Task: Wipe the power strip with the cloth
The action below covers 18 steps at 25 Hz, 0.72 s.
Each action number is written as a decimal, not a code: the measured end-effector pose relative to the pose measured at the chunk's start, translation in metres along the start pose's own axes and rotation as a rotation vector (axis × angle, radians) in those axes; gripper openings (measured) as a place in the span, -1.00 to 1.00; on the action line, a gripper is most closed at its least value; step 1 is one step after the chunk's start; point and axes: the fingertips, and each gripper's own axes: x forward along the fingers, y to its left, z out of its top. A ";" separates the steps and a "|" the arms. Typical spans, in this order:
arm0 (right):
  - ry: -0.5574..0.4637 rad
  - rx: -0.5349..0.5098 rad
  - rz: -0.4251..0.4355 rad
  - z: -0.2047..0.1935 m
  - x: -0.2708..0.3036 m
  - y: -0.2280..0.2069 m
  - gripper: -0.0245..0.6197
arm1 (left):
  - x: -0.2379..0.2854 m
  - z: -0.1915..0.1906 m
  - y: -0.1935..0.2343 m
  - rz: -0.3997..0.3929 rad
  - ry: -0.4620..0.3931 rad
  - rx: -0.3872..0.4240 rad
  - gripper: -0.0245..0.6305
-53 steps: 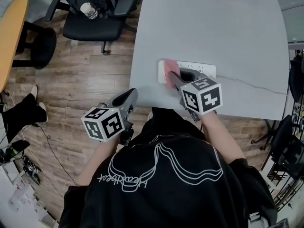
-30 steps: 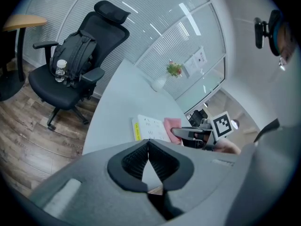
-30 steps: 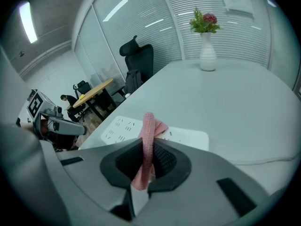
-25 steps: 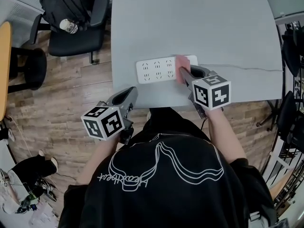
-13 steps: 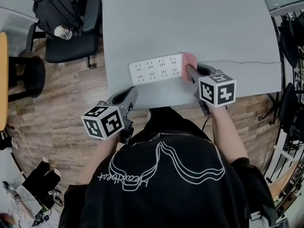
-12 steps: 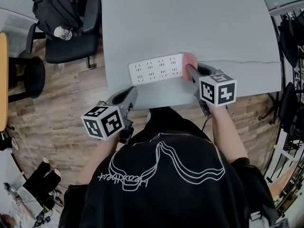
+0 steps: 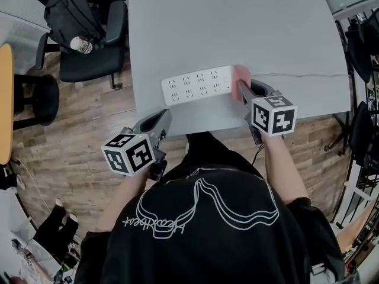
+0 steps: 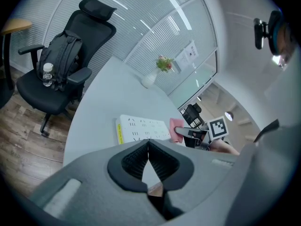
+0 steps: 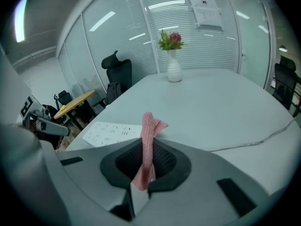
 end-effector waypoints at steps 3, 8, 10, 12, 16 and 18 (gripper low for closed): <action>-0.101 -0.026 0.025 0.014 -0.015 0.008 -0.80 | -0.008 0.003 -0.006 0.002 -0.026 0.011 -0.88; -0.332 -0.045 0.154 0.041 -0.059 0.042 -0.80 | -0.032 0.007 -0.028 -0.008 -0.088 0.047 -0.88; -0.419 -0.059 0.214 0.049 -0.083 0.061 -0.80 | -0.046 0.009 -0.037 -0.010 -0.114 0.067 -0.88; -0.472 -0.088 0.265 0.053 -0.102 0.083 -0.80 | -0.061 0.012 -0.047 -0.019 -0.147 0.085 -0.88; -0.530 -0.126 0.373 0.050 -0.138 0.121 -0.80 | -0.093 0.016 -0.074 -0.050 -0.229 0.130 -0.88; -0.546 -0.145 0.406 0.047 -0.155 0.136 -0.80 | -0.107 0.017 -0.092 -0.077 -0.258 0.180 -0.88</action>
